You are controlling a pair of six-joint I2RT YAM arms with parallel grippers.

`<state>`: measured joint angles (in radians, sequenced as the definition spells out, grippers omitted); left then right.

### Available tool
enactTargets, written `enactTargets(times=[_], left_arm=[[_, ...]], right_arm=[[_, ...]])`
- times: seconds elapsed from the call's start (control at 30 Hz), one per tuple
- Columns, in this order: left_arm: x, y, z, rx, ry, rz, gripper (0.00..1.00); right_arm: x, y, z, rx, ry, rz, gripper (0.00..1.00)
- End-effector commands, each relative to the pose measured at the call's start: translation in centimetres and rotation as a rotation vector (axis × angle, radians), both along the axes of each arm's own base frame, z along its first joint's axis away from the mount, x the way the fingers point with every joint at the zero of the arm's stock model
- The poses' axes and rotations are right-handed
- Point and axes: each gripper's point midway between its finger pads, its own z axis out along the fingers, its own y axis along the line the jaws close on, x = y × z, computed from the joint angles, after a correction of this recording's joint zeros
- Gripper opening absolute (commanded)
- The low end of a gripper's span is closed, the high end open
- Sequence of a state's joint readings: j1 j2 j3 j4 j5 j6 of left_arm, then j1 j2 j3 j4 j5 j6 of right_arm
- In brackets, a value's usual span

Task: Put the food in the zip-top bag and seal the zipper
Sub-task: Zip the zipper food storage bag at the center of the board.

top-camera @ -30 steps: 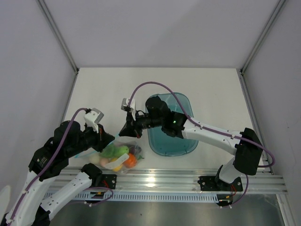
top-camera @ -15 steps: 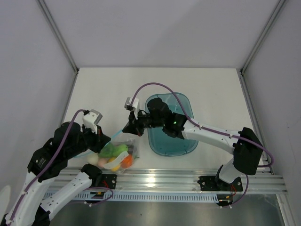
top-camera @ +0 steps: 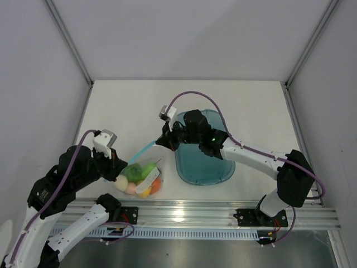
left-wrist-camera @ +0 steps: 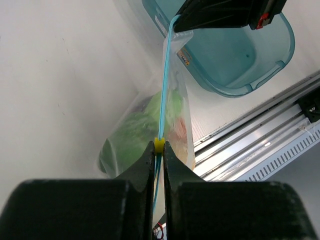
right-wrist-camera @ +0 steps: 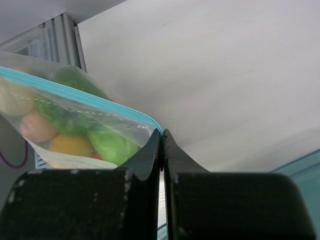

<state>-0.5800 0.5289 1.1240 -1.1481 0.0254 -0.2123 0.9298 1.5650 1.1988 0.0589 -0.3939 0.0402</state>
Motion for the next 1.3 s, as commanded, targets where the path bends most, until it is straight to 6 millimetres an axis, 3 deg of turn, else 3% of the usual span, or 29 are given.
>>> enactTargets(times=[0.0,0.33,0.67,1.17,1.27], left_arm=[[-0.7,0.9,1.0,-0.007,-0.009,0.027,0.07],[-1.1,1.1,1.1,-0.004,0.0,0.028,0.07],[-1.4,2.0,1.3,-0.001,-0.01,0.066,0.07],[-1.8,2.1,0.5,-0.014,0.019,0.083,0.0],[-1.4,2.1,0.3,-0.022,0.021,0.111,0.11]], right_arm=[[3.7,-1.9,-0.3,-0.025,-0.065,-0.143,0.0],[6.5,-2.9,-1.2,-0.024,-0.055,-0.222,0.0],[7.7,-3.2,-0.9,-0.03,-0.066,-0.248,0.0],[7.4,-2.7,-0.2,-0.016,-0.066,-0.235,0.0],[7.0,-2.2,0.4,-0.012,-0.072,-0.235,0.0]])
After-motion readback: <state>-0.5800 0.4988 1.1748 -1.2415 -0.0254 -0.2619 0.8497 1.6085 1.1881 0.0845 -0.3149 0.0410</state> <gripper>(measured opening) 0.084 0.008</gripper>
